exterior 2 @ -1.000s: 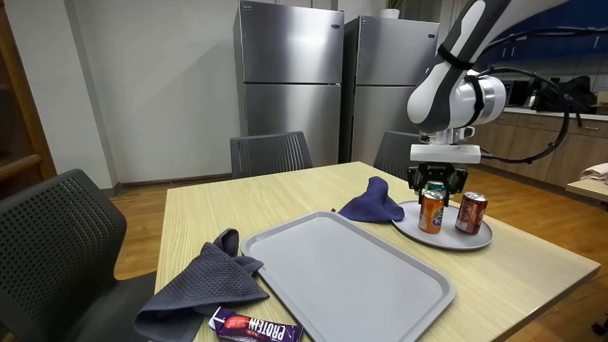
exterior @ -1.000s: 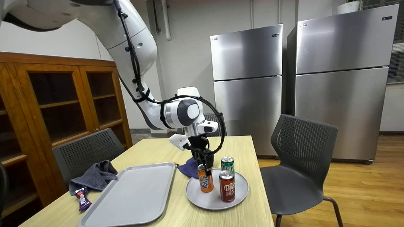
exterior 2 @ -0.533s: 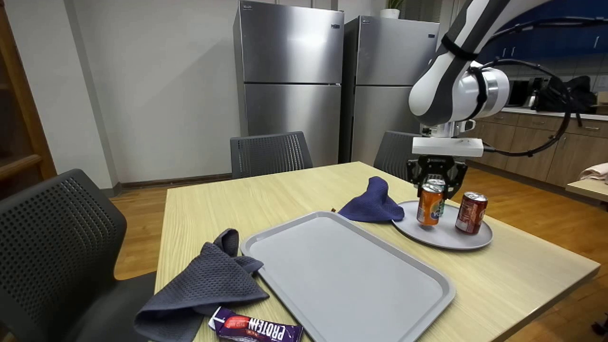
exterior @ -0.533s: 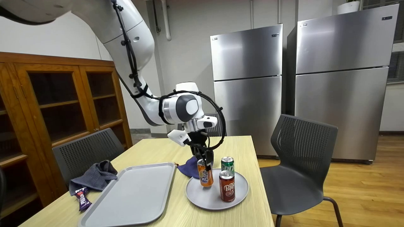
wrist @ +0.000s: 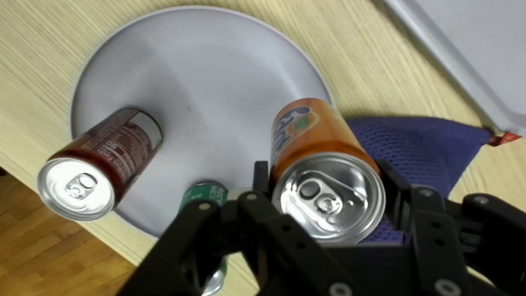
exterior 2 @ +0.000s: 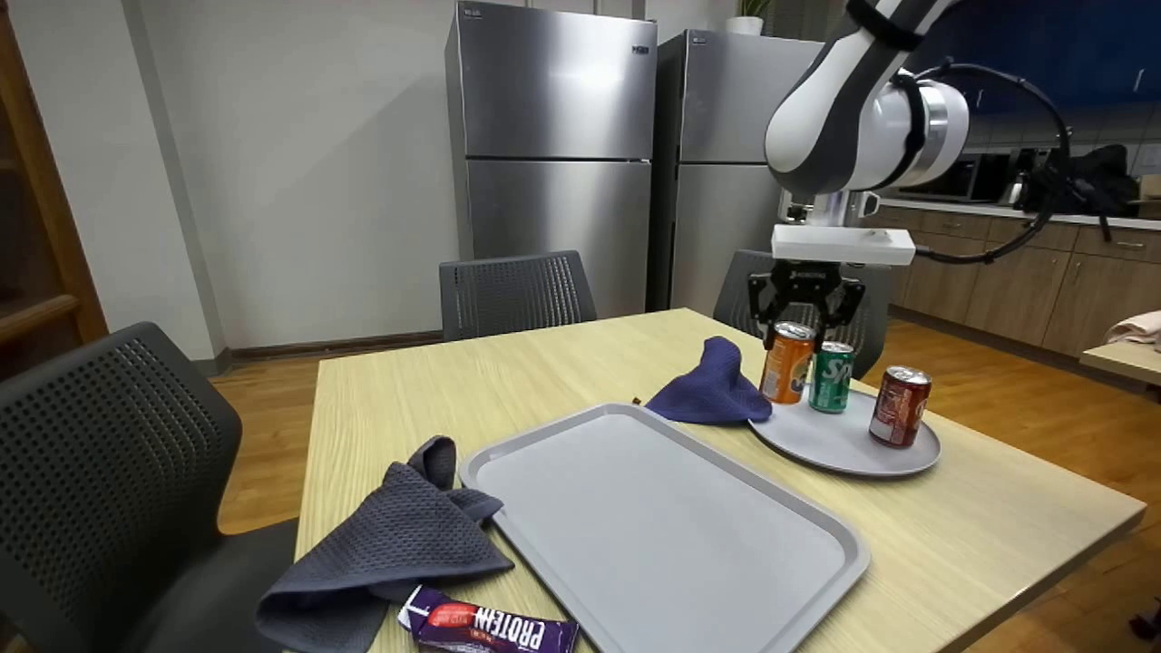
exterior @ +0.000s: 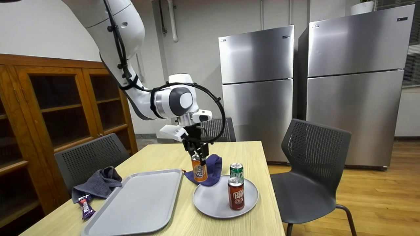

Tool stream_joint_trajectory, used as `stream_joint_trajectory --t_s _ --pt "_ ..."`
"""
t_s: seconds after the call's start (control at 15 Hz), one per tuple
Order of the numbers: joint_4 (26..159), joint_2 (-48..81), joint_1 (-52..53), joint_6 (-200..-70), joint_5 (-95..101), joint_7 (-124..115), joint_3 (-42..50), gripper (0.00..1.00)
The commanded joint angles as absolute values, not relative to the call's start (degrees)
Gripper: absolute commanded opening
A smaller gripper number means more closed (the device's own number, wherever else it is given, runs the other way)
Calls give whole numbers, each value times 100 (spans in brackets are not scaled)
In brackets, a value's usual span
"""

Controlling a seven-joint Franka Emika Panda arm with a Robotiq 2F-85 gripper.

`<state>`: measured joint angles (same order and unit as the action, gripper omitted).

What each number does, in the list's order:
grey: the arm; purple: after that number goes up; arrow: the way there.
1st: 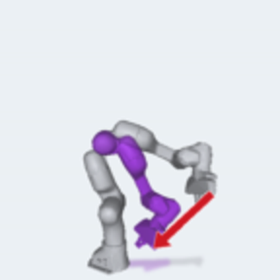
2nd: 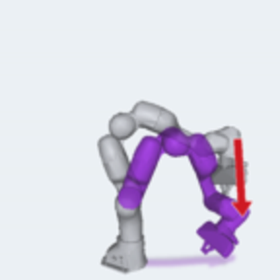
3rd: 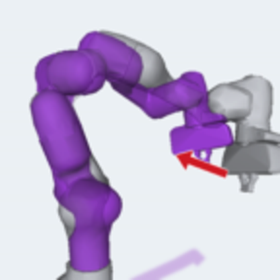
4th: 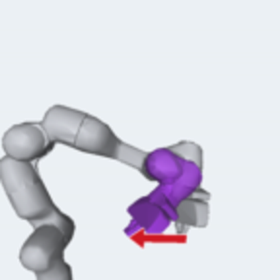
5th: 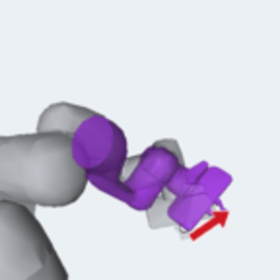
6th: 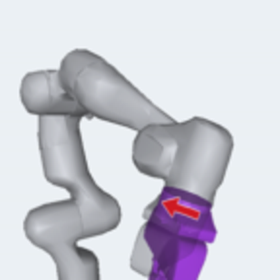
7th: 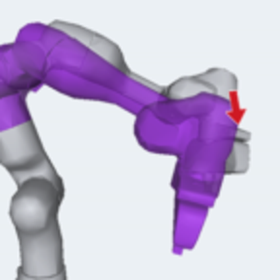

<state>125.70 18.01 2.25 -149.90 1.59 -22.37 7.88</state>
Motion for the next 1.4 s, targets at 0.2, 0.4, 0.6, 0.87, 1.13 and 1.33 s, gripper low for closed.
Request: stream_joint_trajectory --t_s 0.2,0.4,0.6,0.87,1.13,1.33 --pt "12809 1432 274 -14813 -107 -1587 161 38" --pt "12904 1397 293 -14849 -424 -1215 -199 38" --pt "12966 1374 364 -14826 -657 -835 -513 38" --pt "12975 1425 505 -14780 -733 -543 -795 38" --pt "12955 1484 637 -14748 -711 -313 -999 38" --pt "12927 1542 754 -14712 -649 -186 -1100 38"
